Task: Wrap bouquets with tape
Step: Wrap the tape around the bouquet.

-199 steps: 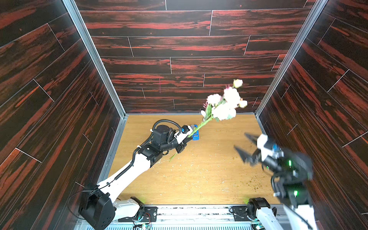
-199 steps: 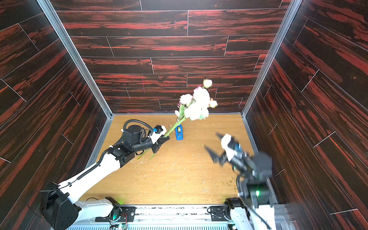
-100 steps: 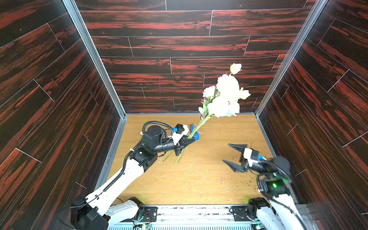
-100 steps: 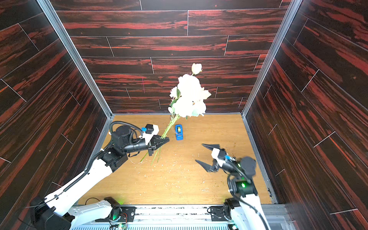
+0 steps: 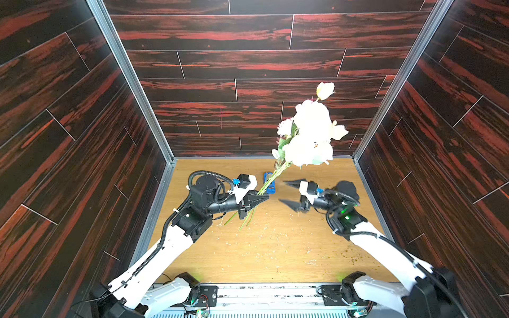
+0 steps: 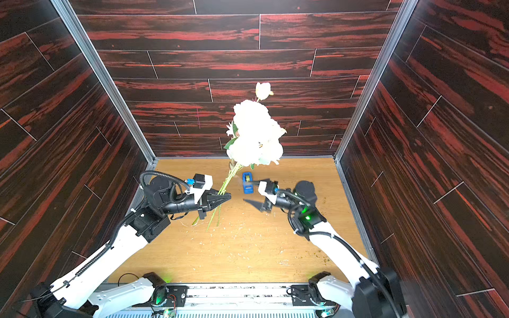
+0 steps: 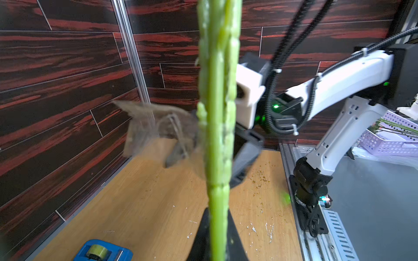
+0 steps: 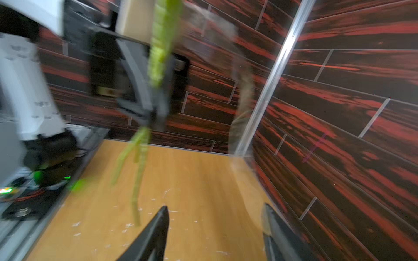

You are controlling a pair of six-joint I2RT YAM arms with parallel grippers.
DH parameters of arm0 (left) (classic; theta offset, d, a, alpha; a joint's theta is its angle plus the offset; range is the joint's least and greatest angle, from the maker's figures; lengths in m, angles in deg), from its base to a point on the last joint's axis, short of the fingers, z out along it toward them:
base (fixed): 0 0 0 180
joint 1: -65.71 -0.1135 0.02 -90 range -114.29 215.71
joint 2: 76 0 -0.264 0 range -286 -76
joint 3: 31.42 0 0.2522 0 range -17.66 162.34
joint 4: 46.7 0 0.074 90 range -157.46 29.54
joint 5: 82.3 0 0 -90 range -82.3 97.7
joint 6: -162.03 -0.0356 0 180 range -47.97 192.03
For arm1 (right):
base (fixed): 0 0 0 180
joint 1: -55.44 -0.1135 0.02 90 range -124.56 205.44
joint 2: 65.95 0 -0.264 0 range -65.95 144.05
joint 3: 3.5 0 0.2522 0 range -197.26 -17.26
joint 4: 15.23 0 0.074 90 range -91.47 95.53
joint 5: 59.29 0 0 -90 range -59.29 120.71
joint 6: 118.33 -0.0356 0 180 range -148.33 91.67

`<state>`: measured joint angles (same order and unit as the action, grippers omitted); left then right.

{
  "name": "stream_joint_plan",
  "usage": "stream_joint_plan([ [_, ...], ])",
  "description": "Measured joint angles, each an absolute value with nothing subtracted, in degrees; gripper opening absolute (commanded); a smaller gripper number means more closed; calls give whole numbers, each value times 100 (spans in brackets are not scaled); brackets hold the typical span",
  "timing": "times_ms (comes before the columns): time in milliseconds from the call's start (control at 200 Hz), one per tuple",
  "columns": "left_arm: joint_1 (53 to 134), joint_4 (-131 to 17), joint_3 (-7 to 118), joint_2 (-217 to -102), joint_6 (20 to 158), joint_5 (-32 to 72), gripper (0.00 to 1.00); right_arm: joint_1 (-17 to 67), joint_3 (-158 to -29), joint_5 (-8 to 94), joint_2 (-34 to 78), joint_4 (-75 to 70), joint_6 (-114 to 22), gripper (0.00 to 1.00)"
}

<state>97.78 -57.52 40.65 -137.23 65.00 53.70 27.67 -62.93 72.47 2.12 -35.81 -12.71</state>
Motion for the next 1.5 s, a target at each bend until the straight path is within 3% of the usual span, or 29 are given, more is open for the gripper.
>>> stream_joint_plan([
  [220,9787,-5890,4106,-13644,6465,5381,0,2616,-6451,7041,429,-3835,-1265,57],
  [486,9787,-6071,4172,-13620,6294,5296,0,2590,-6457,6816,427,-3907,-1291,0],
  [742,9789,-6357,4196,-13620,6032,4771,0,2529,-6365,6864,335,-3719,-1348,0],
  [1117,9794,-6657,4399,-14014,5936,3219,0,1862,-6035,7131,-710,-3068,-1166,0],
  [1498,9922,-6506,4449,-14412,5973,2728,0,623,-7082,6663,-72,-2421,-698,0],
])
